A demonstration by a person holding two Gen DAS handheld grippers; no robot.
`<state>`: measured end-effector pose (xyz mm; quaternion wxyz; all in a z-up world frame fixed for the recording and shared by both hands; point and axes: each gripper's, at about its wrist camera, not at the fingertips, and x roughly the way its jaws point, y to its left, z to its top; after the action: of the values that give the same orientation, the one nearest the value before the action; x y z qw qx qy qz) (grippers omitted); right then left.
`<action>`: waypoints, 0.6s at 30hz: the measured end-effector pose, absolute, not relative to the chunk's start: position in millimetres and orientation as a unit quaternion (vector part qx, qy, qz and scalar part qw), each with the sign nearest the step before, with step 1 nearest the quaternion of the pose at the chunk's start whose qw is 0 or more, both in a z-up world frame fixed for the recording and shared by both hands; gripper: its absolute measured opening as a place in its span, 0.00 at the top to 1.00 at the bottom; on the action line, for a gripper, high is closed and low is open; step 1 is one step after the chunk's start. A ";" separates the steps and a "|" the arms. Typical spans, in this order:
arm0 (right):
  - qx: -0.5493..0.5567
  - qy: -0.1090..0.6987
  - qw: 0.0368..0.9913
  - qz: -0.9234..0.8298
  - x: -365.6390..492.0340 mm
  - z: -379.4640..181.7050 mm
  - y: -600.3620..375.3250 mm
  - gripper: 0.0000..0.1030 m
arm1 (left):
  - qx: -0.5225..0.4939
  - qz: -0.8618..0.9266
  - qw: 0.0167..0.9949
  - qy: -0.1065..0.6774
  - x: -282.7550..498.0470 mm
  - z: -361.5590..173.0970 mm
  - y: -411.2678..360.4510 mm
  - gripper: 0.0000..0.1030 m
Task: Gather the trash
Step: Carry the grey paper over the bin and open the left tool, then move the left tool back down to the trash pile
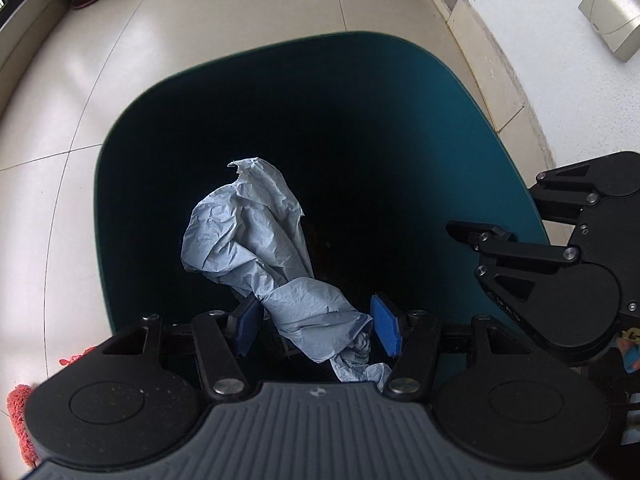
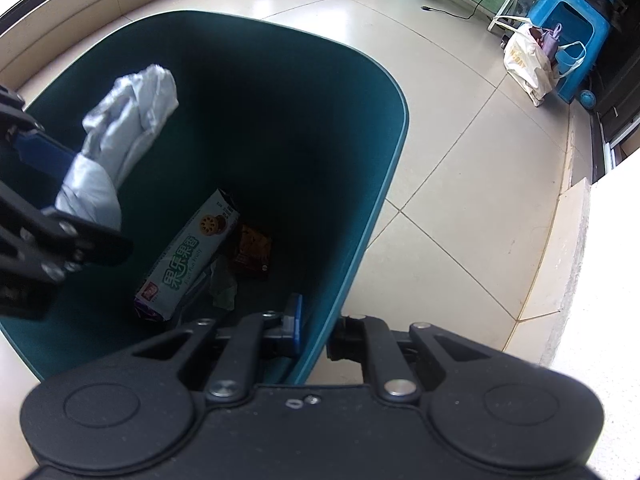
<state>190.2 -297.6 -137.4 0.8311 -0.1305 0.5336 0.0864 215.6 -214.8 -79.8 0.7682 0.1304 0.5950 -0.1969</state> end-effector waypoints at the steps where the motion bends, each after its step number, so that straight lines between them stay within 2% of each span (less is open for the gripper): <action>1: -0.129 0.533 0.831 0.087 190.0 -137.4 -298.3 0.90 | 0.132 -0.195 0.766 0.599 216.2 -85.4 -216.3 0.43; 11: -0.125 0.533 0.832 0.090 189.3 -137.3 -301.5 0.90 | 0.125 -0.185 0.762 0.608 221.1 -108.9 -212.2 0.42; 14: -0.123 0.533 0.832 0.090 189.1 -137.5 -301.7 0.90 | 0.119 -0.186 0.769 0.600 216.8 -105.8 -206.7 0.33; 18: -0.123 0.534 0.832 0.091 189.3 -137.4 -301.4 0.90 | 0.107 -0.188 0.778 0.590 211.2 -99.2 -198.3 0.32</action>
<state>189.3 -301.4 -137.4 0.8318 -0.1231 0.5337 0.0907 211.2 -198.3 -99.2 0.7777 0.1074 0.5903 -0.1875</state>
